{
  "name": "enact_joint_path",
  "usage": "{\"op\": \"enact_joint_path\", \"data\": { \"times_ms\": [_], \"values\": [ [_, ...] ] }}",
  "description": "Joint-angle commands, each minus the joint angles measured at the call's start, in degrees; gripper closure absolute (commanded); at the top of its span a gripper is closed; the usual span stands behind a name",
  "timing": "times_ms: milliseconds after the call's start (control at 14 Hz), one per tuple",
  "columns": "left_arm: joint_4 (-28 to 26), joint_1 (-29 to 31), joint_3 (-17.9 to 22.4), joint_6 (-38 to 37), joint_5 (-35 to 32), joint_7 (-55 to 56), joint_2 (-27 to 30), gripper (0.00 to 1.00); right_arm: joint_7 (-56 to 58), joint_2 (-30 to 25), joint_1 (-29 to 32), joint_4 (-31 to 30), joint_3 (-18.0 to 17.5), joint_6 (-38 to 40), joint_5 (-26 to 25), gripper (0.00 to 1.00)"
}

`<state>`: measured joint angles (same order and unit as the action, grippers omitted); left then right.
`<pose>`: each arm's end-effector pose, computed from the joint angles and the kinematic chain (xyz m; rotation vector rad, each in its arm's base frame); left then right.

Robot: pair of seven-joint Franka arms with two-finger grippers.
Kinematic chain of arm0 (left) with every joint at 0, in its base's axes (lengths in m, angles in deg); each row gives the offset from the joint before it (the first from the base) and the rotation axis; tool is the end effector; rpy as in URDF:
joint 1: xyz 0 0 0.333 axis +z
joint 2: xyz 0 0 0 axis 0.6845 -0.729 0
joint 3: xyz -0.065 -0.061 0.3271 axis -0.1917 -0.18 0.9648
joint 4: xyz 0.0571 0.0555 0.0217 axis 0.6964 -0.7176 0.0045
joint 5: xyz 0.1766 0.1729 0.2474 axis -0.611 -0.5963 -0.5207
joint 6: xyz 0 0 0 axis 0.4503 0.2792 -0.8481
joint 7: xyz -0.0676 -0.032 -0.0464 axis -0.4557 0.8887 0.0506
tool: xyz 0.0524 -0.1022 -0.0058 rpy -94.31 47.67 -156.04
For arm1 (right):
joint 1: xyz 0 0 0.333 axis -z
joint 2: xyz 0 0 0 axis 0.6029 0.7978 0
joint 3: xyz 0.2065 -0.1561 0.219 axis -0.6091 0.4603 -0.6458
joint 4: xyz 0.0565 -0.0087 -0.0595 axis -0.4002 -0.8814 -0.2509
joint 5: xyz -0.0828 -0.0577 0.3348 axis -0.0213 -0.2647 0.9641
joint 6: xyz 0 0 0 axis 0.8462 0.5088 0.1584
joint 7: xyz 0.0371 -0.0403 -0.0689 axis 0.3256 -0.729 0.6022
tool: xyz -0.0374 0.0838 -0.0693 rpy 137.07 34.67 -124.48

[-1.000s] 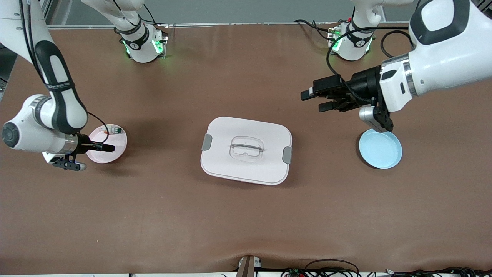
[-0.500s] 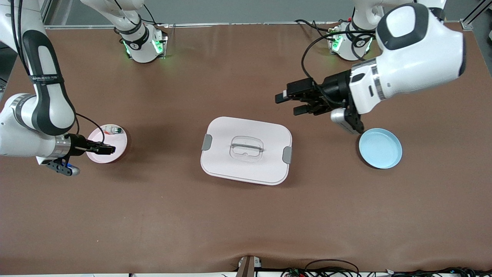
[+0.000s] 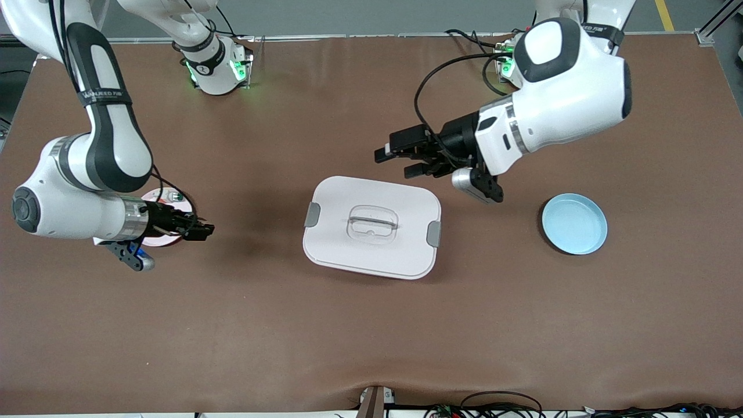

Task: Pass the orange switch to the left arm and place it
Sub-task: 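Lift the switch with the right gripper while the left gripper reaches over the box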

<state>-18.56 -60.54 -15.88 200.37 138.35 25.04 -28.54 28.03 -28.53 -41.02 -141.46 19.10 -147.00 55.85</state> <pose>0.5285 -0.3500 0.5776 2.1709 0.0781 -0.0149 0.5957 0.0729 0.3959 -2.7206 0.7974 0.4393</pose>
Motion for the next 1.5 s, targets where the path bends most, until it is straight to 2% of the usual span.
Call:
{"op": "enact_joint_path", "data": {
  "times_ms": [0, 214, 500, 929, 1214, 1357, 1429],
  "values": [
    [0.1, -2.0, -0.1, 2.2, 1.2, 0.2, -1.6, 0.00, -6.7, -0.2, -2.1, 2.2, 0.5, 1.2, 1.8, 1.00],
    [0.1, -4.4, 0.0, 3.4, 1.0, 0.3, -3.3, 0.00, -16.4, -0.1, -6.0, 4.6, 0.5, 1.3, 1.9, 1.00],
    [-0.3, -7.3, 0.0, 11.3, 1.0, 0.3, -5.5, 0.00, -21.1, 0.0, -7.7, 5.0, 0.6, 1.1, 8.1, 1.00],
    [-0.1, -11.1, 0.0, 25.7, 1.2, 0.2, -8.2, 0.00, -35.6, 0.1, -9.6, 5.7, 0.6, 1.1, 10.1, 1.00],
    [-1.2, -11.2, -0.2, 25.7, 1.2, 0.2, -8.0, 0.00, -47.6, 0.4, -12.7, 8.9, 0.6, 1.1, 10.3, 1.00],
    [-1.8, -11.0, -0.7, 24.2, 1.2, 0.2, -7.8, 0.00, -50.2, 0.6, -14.1, 9.6, 0.5, 1.0, 10.5, 1.00],
    [-2.3, -11.0, -0.8, 23.5, 1.2, 0.2, -7.5, 0.00, -51.4, 0.6, -14.7, 9.7, 0.6, 1.0, 12.5, 1.00]
  ]
}}
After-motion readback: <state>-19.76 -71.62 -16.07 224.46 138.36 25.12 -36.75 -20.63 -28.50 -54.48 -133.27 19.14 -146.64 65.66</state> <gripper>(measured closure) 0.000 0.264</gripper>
